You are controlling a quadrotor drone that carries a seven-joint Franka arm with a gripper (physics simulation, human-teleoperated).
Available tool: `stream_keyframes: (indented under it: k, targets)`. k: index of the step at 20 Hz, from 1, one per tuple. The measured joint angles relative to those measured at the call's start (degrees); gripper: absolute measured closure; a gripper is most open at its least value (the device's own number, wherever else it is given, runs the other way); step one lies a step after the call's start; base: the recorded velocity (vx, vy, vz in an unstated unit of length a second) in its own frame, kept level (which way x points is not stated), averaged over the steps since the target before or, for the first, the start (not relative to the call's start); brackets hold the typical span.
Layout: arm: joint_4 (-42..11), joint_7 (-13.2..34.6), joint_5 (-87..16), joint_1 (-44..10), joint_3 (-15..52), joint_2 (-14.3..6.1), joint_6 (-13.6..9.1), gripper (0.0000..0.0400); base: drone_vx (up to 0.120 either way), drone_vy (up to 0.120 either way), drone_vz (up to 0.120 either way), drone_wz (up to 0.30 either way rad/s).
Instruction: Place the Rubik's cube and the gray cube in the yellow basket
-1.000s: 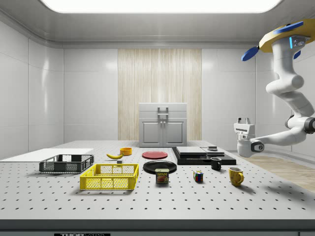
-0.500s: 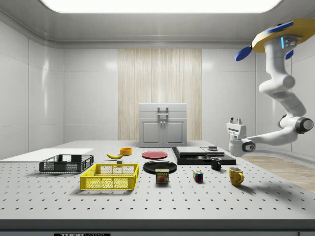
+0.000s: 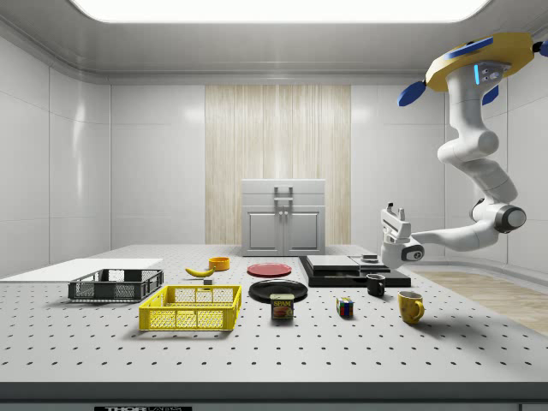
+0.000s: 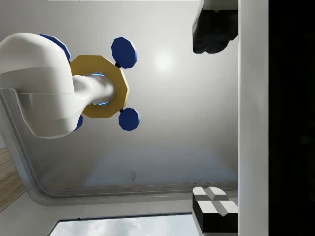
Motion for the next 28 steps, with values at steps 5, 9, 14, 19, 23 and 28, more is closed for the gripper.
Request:
stream_keyframes:
  k: [5, 9, 14, 19, 23, 28]
  targets:
    - [-5.1, 2.7, -17.2, -3.9, 11.8, -1.3, 0.8, 0.0, 0.12, 0.0, -0.08, 0.0]
    - [-16.2, 7.9, -39.9, -9.8, 25.9, -3.7, 1.8, 0.0, 0.12, 0.0, -0.1, 0.0]
    - [-34.1, 19.6, -71.3, -22.2, 42.4, -7.9, -0.5, 0.0, 0.12, 0.0, -0.12, 0.0]
    - [-43.2, 30.9, -90.4, -37.3, 52.5, -11.6, -7.1, 0.0, 0.12, 0.0, -0.12, 0.0]
    - [-45.5, 36.5, -96.7, -45.7, 56.8, -14.1, -11.0, 0.0, 0.12, -0.07, -0.12, 0.0]
    - [-46.3, 40.3, -99.3, -51.5, 59.6, -16.6, -13.0, 0.0, 0.12, -0.024, -0.12, 0.0]
